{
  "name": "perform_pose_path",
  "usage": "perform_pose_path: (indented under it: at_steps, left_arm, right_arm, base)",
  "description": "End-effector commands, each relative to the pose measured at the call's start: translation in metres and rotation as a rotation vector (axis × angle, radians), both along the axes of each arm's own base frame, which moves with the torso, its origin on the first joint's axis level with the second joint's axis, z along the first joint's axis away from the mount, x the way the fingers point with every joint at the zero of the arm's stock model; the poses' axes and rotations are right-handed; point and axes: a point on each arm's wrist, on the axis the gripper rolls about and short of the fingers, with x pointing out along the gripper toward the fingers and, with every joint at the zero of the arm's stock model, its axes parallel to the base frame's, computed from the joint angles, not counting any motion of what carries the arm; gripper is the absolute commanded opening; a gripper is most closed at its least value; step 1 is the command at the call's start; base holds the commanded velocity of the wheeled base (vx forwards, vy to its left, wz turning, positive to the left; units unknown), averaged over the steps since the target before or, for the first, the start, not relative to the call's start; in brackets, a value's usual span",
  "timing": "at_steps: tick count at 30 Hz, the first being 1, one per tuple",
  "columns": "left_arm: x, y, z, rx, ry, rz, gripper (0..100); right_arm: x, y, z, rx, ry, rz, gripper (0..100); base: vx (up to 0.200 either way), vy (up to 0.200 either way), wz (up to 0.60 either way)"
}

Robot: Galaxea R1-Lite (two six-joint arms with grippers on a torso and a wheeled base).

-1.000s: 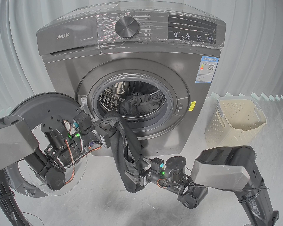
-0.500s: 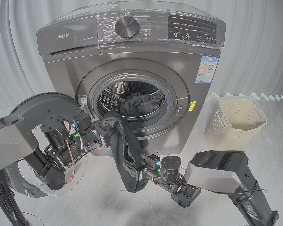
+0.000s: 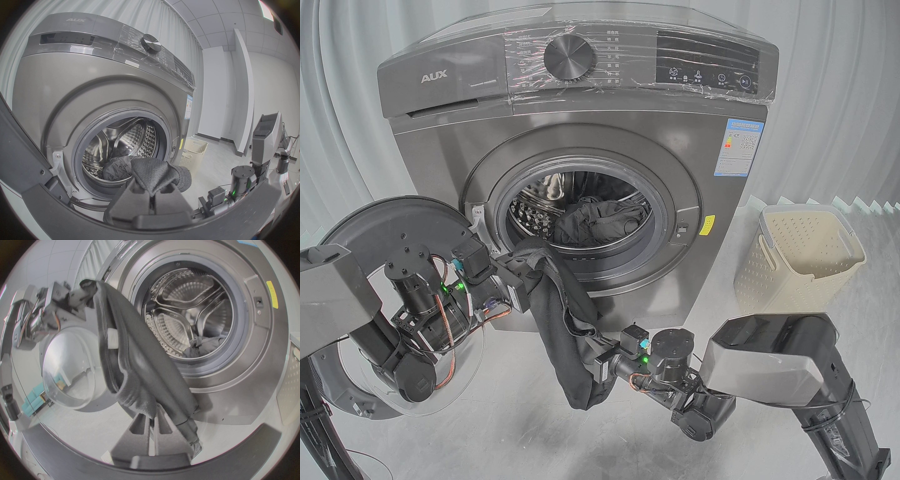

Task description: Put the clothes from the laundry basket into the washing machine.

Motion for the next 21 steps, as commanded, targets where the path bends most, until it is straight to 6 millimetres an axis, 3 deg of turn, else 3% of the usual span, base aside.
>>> perform_pose_path:
  at_steps: [1, 3, 5, 10, 15, 18, 21]
  left_arm:
    - [0.000, 0.001, -0.002, 0.000, 0.011, -0.001, 0]
    - [-0.001, 0.000, -0.001, -0.002, 0.009, -0.003, 0]
    - [-0.002, 0.002, 0.001, -0.003, 0.002, 0.002, 0]
    - [-0.004, 0.011, 0.009, -0.017, -0.014, 0.018, 0]
    - [-0.014, 0.012, 0.013, -0.030, -0.001, 0.004, 0]
    - [-0.026, 0.008, 0.013, -0.022, 0.007, -0.015, 0]
    - [-0.031, 0.011, 0.015, -0.022, 0.008, -0.010, 0]
  right_arm:
    - [-0.012, -0.014, 0.052, 0.074, -0.017, -0.050, 0]
    - [-0.018, -0.022, 0.069, 0.088, -0.021, -0.058, 0]
    - [-0.024, -0.041, 0.089, 0.089, -0.026, -0.085, 0]
    - [-0.052, -0.076, 0.105, 0.070, 0.010, -0.110, 0]
    - [-0.067, -0.088, 0.125, 0.115, 0.008, -0.111, 0]
    - [-0.080, -0.095, 0.155, 0.229, -0.014, -0.101, 0]
    - [-0.083, -0.100, 0.159, 0.238, -0.015, -0.109, 0]
  base:
    - [0.000, 0.000, 0.00]
    - [0.000, 0.000, 0.00]
    - [0.000, 0.000, 0.00]
    - [0.000, 0.000, 0.00]
    - [0.000, 0.000, 0.00]
    - [0.000, 0.000, 0.00]
    - [0.000, 0.000, 0.00]
